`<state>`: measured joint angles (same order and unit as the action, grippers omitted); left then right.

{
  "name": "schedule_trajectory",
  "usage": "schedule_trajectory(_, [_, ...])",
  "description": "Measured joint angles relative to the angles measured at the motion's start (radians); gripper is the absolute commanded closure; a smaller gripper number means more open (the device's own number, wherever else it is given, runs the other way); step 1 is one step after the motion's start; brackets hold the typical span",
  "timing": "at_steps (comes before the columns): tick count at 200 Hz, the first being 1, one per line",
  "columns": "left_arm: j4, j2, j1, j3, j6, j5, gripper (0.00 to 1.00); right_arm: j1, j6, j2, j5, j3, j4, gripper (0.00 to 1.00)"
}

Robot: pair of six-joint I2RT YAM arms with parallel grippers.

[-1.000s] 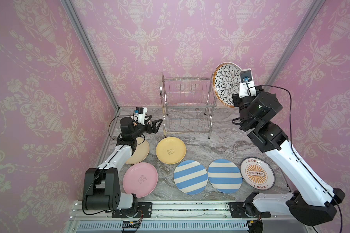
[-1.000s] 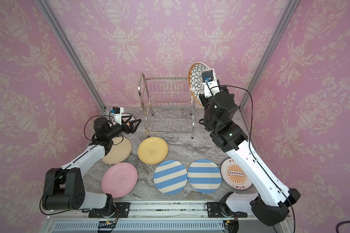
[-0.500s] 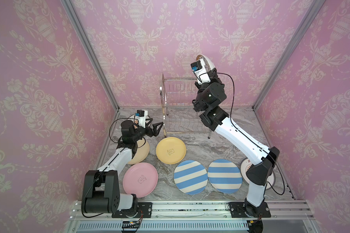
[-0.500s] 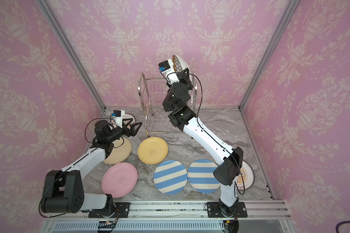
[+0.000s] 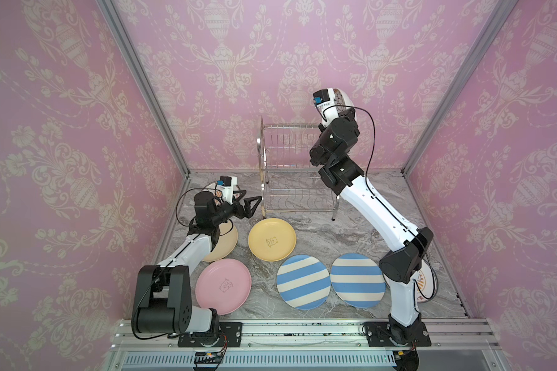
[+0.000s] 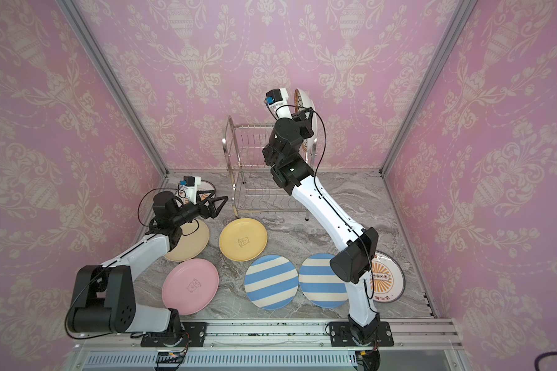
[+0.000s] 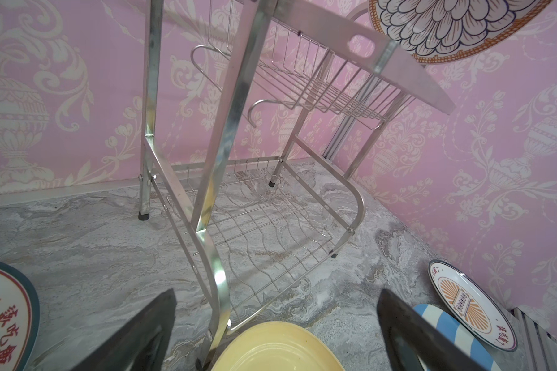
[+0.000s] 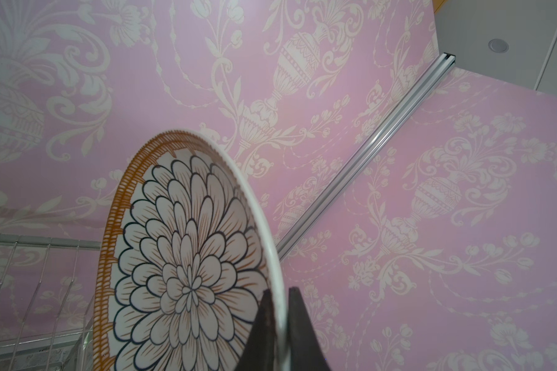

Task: Load plates into a dish rack
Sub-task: Place the plate on the dish rack.

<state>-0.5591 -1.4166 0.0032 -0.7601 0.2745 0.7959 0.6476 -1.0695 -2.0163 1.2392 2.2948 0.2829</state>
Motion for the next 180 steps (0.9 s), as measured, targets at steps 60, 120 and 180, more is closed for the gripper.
schedule_trajectory(60, [-0.004, -0.002, 0.000, -0.002, -0.003, 0.006, 0.01, 0.003, -0.051, -0.152, 0.047, 0.172, -0.029, 1.00])
schedule_trajectory(120, [-0.107, -0.066, 0.001, -0.017, 0.030, 0.024, 0.01, 0.000, -0.208, -0.294, 0.052, 0.293, 0.006, 1.00])
schedule_trajectory(180, [-0.121, -0.070, 0.016, -0.017, 0.034, 0.042, 0.01, -0.015, -0.162, -0.274, 0.053, 0.260, -0.039, 1.00])
